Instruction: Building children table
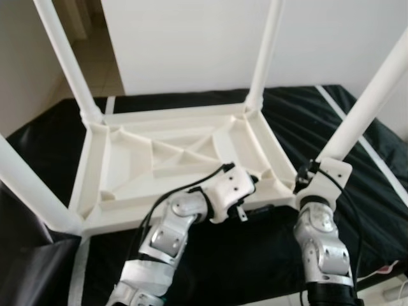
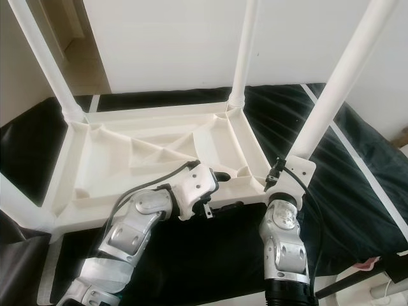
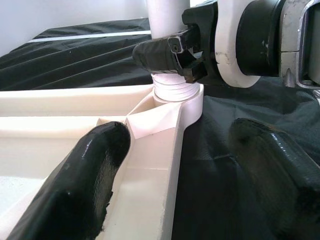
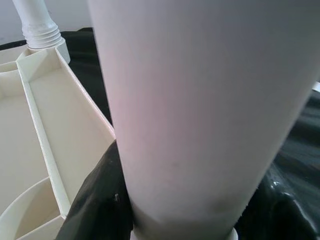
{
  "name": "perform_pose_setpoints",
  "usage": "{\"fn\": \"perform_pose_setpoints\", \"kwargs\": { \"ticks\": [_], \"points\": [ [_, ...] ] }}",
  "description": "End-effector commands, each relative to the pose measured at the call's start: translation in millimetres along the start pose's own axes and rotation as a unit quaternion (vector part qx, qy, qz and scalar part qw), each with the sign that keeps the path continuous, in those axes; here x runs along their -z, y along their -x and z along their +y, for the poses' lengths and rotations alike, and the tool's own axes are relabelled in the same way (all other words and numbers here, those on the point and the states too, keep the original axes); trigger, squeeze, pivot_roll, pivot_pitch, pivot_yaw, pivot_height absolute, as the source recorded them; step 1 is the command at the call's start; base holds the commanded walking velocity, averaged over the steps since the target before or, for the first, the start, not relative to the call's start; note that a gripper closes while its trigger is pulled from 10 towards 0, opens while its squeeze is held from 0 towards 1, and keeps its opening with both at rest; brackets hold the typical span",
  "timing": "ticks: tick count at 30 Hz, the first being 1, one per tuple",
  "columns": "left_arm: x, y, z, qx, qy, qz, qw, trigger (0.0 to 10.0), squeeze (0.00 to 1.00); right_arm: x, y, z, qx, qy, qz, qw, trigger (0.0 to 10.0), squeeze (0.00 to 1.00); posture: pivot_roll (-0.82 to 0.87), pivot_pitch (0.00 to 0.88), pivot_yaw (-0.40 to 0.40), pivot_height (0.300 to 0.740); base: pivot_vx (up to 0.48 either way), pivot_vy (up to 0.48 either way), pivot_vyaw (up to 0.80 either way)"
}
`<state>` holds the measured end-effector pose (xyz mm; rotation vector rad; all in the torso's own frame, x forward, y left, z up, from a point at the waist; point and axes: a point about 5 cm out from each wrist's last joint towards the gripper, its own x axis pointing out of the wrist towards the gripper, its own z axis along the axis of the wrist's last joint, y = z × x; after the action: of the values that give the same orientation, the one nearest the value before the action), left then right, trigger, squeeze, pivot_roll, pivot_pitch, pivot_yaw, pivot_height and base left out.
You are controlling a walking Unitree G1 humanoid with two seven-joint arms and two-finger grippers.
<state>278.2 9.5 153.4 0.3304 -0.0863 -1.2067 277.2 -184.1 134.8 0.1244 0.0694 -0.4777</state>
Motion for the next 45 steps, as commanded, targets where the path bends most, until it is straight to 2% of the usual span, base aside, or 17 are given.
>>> {"fn": "perform_pose_setpoints", "kwargs": {
  "ticks": [1,5,6,7,8,16,22,23,24,25,26,27,30,31,39,41,45],
  "points": [
    [-1.2,-1.1,3.7,-0.059,-0.001,-0.002,0.998,10.0,0.00,22.8,10.0,7.6,0.007,-0.024,0.061,0.998,10.0,0.00,-0.05,0.000,-0.029,0.740,0.000,0.000,0.00],
    [-1.1,-1.0,3.2,-0.058,-0.002,-0.002,0.998,10.0,0.00,21.7,9.4,8.2,0.002,-0.019,0.055,0.998,10.0,0.00,-0.05,0.000,-0.030,0.740,0.000,0.000,0.00],
    [-1.7,-1.3,3.3,-0.058,-0.002,-0.003,0.998,10.0,0.00,19.1,9.2,9.0,-0.004,-0.018,0.046,0.999,10.0,0.43,-0.05,0.000,-0.030,0.740,0.000,0.000,0.00],
    [-1.7,-1.3,3.3,-0.058,-0.002,-0.003,0.998,10.0,0.00,19.1,9.2,9.0,-0.004,-0.018,0.046,0.999,10.0,0.43,-0.05,0.000,-0.030,0.740,0.000,0.000,0.00],
    [-1.8,-1.2,3.3,-0.057,-0.003,-0.004,0.998,10.0,0.00,17.3,9.2,9.5,-0.008,-0.022,0.040,0.999,10.0,1.00,-0.05,0.000,-0.029,0.740,0.000,0.000,0.00],
    [-2.2,-1.4,3.0,-0.056,-0.003,-0.005,0.998,10.0,0.00,7.5,9.6,9.9,-0.051,-0.029,0.006,0.998,10.0,1.00,-0.05,0.000,-0.028,0.740,0.000,0.000,0.00],
    [-2.2,-1.4,3.2,-0.056,-0.003,-0.004,0.998,10.0,0.00,5.3,8.9,-10.2,-0.086,-0.021,-0.019,0.996,10.0,1.00,-0.05,0.000,-0.028,0.740,0.000,0.000,0.00],
    [-2.2,-1.5,3.6,-0.056,-0.003,-0.004,0.998,10.0,0.00,6.8,8.9,-15.7,-0.100,-0.006,-0.020,0.995,10.0,0.89,-0.05,0.000,-0.029,0.740,0.000,0.000,0.00],
    [-2.2,-1.5,3.6,-0.056,-0.003,-0.004,0.998,10.0,0.00,6.8,8.9,-15.7,-0.100,-0.006,-0.020,0.995,10.0,0.89,-0.05,0.000,-0.029,0.740,0.000,0.000,0.00],
    [-2.3,-1.7,3.8,-0.057,-0.003,-0.004,0.998,10.0,0.00,8.2,8.6,-19.6,-0.114,0.011,-0.024,0.993,10.0,0.51,-0.06,0.000,-0.029,0.740,0.000,0.000,0.00],
    [-2.3,-1.7,3.8,-0.057,-0.003,-0.004,0.998,10.0,0.00,8.2,8.6,-19.6,-0.114,0.011,-0.024,0.993,10.0,0.51,-0.06,0.000,-0.029,0.740,0.000,0.000,0.00],
    [-2.3,-2.1,3.9,-0.056,-0.003,-0.003,0.998,10.0,0.00,10.2,7.6,-23.0,-0.132,0.026,-0.026,0.991,10.0,0.00,-0.06,0.000,-0.032,0.740,0.000,0.000,0.00],
    [-2.3,-2.4,3.8,-0.056,-0.003,-0.003,0.998,10.0,0.00,11.8,5.1,-27.5,-0.142,0.038,-0.027,0.989,10.0,0.00,-0.06,0.000,-0.033,0.740,0.000,0.000,0.00],
    [-0.9,-2.8,2.4,-0.054,-0.003,-0.002,0.999,10.0,0.00,8.4,-3.4,-37.0,-0.173,0.060,-0.042,0.982,10.0,0.00,-0.06,0.000,-0.032,0.740,0.000,0.000,0.00],
    [0.8,-2.8,1.6,-0.053,-0.003,0.001,0.999,10.0,0.00,1.1,-9.6,-39.5,-0.229,0.077,-0.057,0.969,10.0,0.00,-0.07,0.000,-0.029,0.740,0.000,0.000,0.00],
    [0.8,-2.9,2.0,-0.052,-0.003,0.002,0.999,10.0,0.00,-1.7,-12.4,-39.8,-0.255,0.087,-0.059,0.961,10.0,0.00,-0.07,0.000,-0.025,0.740,0.000,0.000,0.00],
    [-1.4,-5.0,4.5,-0.051,-0.005,0.000,0.999,10.0,0.00,-8.4,-26.3,-30.1,-0.346,0.132,-0.054,0.928,10.0,0.00,-0.07,0.000,-0.015,0.740,0.000,0.000,0.00]
  ]
}}
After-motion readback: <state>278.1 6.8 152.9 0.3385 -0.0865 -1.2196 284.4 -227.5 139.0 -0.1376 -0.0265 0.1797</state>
